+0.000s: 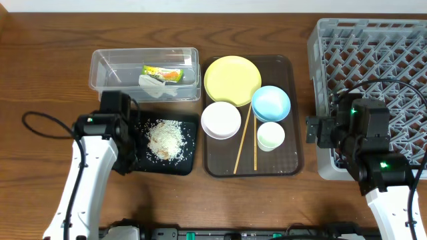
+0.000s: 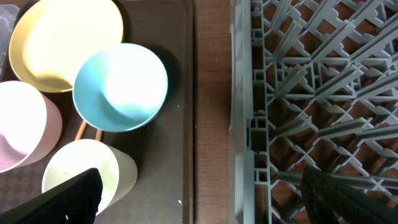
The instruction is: Sort waste into correct bins and load items into the dishwasher rack
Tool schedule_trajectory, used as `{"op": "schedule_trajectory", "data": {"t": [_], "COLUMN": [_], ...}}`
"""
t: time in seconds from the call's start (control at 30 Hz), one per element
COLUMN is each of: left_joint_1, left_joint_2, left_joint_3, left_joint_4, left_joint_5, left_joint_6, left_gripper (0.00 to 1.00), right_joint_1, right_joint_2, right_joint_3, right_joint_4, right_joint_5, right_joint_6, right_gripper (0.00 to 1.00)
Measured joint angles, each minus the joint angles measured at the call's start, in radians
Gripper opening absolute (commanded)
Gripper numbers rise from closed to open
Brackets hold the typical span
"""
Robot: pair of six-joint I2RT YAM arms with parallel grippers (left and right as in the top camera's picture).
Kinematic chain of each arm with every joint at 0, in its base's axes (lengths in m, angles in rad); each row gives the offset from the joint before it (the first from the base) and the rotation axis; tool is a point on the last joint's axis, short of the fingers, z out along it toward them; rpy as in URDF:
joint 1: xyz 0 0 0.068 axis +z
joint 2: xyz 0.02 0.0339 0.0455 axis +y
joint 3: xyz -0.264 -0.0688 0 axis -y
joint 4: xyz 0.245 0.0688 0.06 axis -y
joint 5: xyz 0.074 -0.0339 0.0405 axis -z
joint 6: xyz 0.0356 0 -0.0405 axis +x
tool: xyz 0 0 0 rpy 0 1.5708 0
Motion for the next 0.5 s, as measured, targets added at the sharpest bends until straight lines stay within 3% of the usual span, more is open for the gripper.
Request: {"op": "schedule_trajectory", "data": {"t": [0.5], "left_joint_1": [0.005], "left_joint_2": [0.001], "left_joint_3": [-0.177], "left_joint_4": [0.052], "left_joint_5": [0.027], "left_joint_6": [-0.057], "left_gripper": [0.13], "right_joint_1": [0.0], "right_joint_2": [0.0], "right_joint_3": [0.0], "right_joint_4": [0.0], "right_joint_5": [0.0], "right_joint_6": [0.0], "right_gripper": [0.99]}}
